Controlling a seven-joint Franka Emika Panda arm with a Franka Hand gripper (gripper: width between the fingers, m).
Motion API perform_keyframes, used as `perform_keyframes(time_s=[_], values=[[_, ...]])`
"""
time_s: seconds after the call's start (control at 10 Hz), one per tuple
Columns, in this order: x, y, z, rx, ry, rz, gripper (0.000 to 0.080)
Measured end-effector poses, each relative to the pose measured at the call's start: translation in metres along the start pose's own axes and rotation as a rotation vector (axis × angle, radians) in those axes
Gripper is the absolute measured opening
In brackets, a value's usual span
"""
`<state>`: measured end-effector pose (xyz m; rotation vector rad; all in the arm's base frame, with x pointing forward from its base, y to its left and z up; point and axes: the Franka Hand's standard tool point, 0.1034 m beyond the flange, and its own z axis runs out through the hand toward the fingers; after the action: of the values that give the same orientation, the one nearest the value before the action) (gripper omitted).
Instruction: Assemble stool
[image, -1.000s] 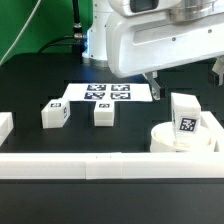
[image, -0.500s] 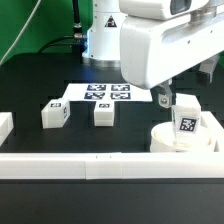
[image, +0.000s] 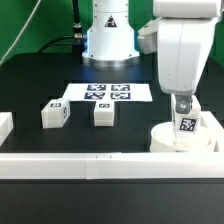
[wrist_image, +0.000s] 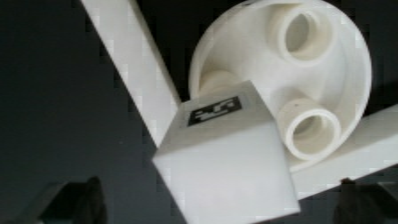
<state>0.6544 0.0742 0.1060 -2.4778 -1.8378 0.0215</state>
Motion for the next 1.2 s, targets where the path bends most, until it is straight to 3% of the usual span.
perform_keyframes(time_s=[0.4, 1.0, 1.2], values=[[0.009, -0.005, 0.01, -0.01, -0.018, -0.294, 0.0649], [0.01, -0.007, 0.016, -0.002, -0.022, -0.294, 0.0649], [0.009, -0.007, 0.016, -0.002, -0.022, -0.287, 0.0383]])
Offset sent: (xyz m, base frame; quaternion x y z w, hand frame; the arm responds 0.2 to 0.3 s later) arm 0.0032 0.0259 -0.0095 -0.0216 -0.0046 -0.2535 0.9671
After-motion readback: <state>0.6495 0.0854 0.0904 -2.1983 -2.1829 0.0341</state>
